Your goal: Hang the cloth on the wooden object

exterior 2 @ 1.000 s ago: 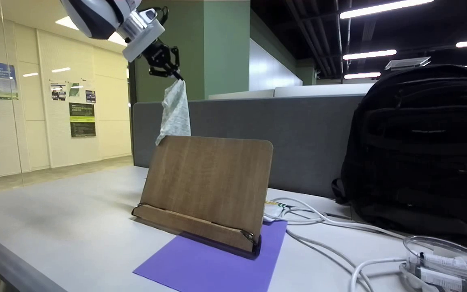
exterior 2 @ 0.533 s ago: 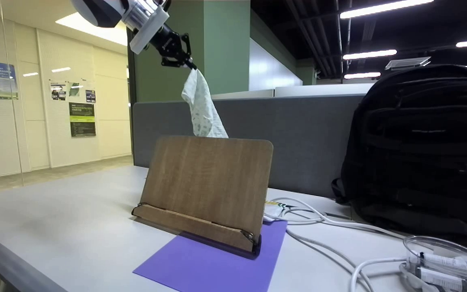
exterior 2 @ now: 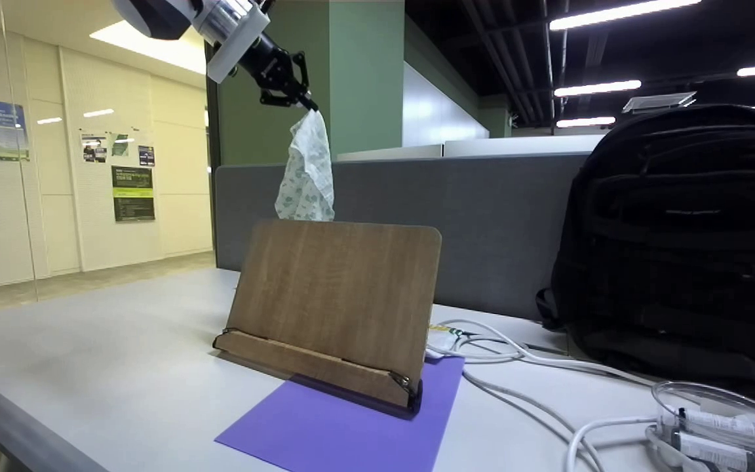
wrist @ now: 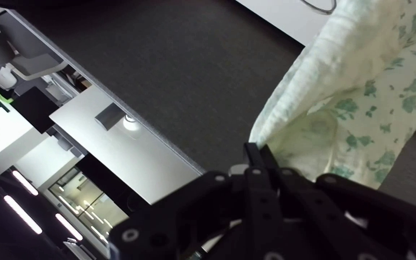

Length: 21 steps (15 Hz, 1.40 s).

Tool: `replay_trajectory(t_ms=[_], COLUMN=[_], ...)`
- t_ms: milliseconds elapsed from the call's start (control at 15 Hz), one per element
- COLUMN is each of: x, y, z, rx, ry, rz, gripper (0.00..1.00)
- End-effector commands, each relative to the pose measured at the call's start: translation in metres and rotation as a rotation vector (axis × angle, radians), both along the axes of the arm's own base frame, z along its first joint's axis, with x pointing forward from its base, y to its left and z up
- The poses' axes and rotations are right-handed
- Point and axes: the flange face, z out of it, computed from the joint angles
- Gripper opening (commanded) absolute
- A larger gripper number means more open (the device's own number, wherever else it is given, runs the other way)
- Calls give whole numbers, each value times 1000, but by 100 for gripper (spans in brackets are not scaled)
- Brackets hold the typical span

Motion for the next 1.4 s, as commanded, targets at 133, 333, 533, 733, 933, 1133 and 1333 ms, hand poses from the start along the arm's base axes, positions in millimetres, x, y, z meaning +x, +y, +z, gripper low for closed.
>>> replay_trajectory(t_ms=[133, 333, 533, 733, 933, 1133, 1333], x=[-44, -60, -67, -69, -68, -67, -64], y=[-27, -42, -59, -76, -90, -98, -101], z=[28, 25, 15, 2, -12, -20, -23], rx=[1, 44, 114, 217, 321, 393, 435], ry=[25, 44, 77, 127, 178, 203, 215], rz=[-123, -204, -291, -395, -478, -524, -539], gripper=[0, 0, 0, 0, 0, 0, 0])
